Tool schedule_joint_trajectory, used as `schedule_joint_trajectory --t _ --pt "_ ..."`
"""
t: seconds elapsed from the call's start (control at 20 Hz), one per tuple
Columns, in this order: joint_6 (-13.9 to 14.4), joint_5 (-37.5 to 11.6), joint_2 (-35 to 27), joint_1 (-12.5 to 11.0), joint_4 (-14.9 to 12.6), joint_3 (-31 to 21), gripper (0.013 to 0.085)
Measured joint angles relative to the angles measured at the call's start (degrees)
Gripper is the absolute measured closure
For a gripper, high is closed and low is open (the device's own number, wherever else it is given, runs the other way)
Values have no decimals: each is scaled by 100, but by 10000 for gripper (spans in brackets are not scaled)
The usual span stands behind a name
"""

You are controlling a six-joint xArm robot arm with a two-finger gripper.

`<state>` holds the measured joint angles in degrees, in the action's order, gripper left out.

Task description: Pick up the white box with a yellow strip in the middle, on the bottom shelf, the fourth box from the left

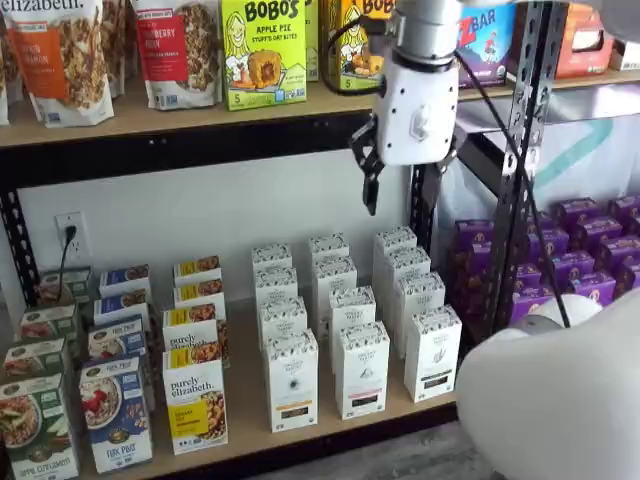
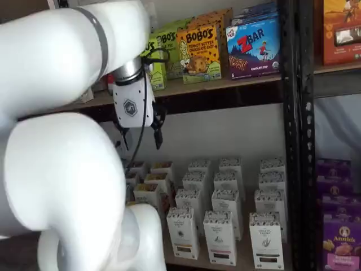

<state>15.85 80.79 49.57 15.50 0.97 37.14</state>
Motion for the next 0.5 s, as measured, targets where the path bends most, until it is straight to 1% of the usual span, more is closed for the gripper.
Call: schedule_joint_trajectory --t 0.1,0.3,0.5 --pt "214 -205 -188 192 -108 -104 130" --pt "360 -698 -425 344 -62 -327 130" --pt "446 -1408 -632 456 -9 -630 130"
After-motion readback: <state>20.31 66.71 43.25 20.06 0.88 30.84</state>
